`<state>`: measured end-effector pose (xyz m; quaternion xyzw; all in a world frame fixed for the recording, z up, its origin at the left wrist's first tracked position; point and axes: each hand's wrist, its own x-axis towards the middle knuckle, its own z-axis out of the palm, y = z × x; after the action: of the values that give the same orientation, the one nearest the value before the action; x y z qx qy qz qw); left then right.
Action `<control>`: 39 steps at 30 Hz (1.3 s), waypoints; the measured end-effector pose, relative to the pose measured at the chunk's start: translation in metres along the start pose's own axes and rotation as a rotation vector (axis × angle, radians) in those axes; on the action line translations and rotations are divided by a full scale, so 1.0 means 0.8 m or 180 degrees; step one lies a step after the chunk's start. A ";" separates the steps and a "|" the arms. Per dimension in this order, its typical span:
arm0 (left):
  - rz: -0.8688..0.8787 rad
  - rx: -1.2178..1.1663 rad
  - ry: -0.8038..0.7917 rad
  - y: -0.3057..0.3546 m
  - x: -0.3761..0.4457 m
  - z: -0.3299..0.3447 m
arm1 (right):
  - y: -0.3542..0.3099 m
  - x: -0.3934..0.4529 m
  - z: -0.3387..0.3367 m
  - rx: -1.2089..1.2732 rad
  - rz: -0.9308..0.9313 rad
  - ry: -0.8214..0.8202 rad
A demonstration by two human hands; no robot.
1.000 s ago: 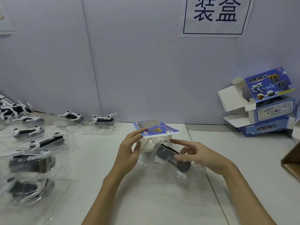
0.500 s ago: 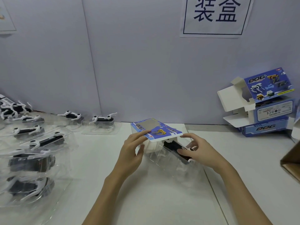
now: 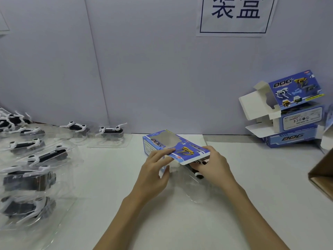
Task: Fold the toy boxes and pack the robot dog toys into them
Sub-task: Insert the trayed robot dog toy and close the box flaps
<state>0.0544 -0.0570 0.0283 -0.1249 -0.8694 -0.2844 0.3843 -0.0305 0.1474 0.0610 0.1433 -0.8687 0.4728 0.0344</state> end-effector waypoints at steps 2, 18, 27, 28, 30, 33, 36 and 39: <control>0.0060 -0.0069 -0.0051 0.006 -0.001 0.004 | 0.002 0.002 0.006 0.0241 0.0104 0.0306; -0.0203 -0.0357 0.0679 0.023 0.010 -0.003 | -0.022 0.001 -0.001 0.2501 0.0445 0.0066; -0.0211 -0.0437 0.0939 0.023 0.014 -0.008 | -0.022 -0.012 0.022 0.1667 -0.0619 -0.0123; -0.0181 -0.0422 0.1017 0.023 0.014 -0.009 | -0.020 -0.012 0.025 0.1519 -0.0707 0.0053; -0.0062 -0.0322 0.1088 0.023 0.016 -0.010 | -0.018 -0.013 0.031 0.1273 -0.0833 0.0412; 0.0157 -0.0270 0.0798 0.027 0.016 -0.013 | -0.018 -0.014 0.032 0.1240 -0.0840 0.0784; 0.0479 0.0037 0.0234 0.027 0.014 -0.015 | -0.020 -0.011 0.018 0.1316 -0.0847 0.0974; 0.0516 -0.0238 0.0477 0.026 0.014 -0.015 | -0.028 -0.011 0.006 0.1475 -0.0918 0.1029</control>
<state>0.0626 -0.0474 0.0514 -0.1875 -0.8140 -0.2932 0.4650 -0.0155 0.1341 0.0751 0.1921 -0.6919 0.6651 0.2052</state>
